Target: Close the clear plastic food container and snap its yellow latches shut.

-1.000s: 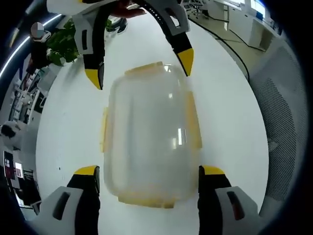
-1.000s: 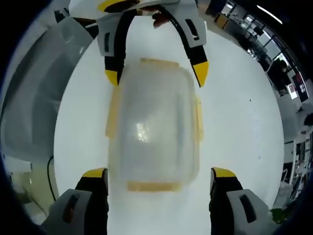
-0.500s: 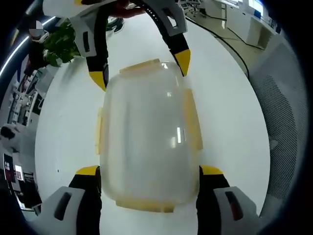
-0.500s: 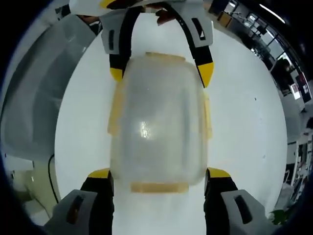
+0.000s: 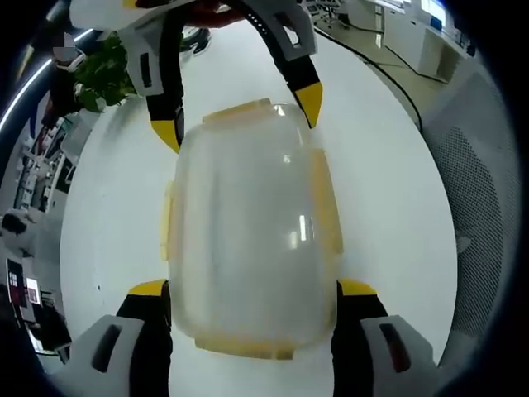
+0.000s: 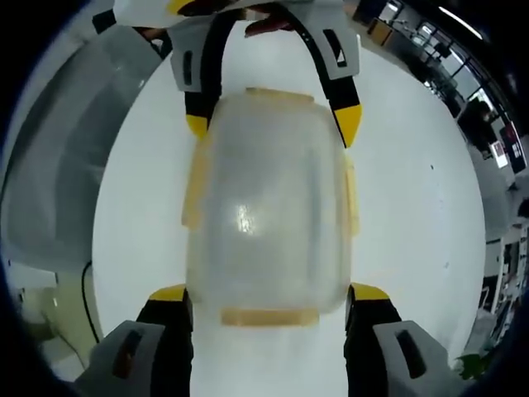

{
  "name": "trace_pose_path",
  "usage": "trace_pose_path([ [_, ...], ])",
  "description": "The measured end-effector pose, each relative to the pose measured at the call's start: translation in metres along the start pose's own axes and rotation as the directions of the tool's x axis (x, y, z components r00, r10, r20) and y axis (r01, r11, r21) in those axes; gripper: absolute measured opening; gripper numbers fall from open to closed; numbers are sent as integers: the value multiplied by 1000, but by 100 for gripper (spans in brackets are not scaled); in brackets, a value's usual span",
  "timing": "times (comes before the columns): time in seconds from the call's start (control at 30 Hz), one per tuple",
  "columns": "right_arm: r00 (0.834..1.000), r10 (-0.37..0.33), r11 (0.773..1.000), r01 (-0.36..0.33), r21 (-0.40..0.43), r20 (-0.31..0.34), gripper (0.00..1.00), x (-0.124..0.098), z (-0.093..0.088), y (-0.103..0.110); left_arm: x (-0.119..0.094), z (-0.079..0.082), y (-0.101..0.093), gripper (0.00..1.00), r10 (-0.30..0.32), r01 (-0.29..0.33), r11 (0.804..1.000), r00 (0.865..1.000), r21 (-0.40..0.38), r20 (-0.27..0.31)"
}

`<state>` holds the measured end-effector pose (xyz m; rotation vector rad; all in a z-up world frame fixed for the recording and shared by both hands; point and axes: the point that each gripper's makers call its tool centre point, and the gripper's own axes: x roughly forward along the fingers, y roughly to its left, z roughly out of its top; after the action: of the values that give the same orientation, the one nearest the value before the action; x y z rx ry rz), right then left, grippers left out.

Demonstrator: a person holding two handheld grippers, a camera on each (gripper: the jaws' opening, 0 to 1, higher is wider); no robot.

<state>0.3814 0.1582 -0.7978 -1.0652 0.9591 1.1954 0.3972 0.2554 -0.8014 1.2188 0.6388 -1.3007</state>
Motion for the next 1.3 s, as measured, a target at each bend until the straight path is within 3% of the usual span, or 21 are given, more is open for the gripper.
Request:
trace_pose_path([
  [1.3, 1000, -5, 1000, 4, 16, 27, 75, -1, 16, 44, -15, -5, -42, 80, 0, 0, 1000, 1000, 8, -18],
])
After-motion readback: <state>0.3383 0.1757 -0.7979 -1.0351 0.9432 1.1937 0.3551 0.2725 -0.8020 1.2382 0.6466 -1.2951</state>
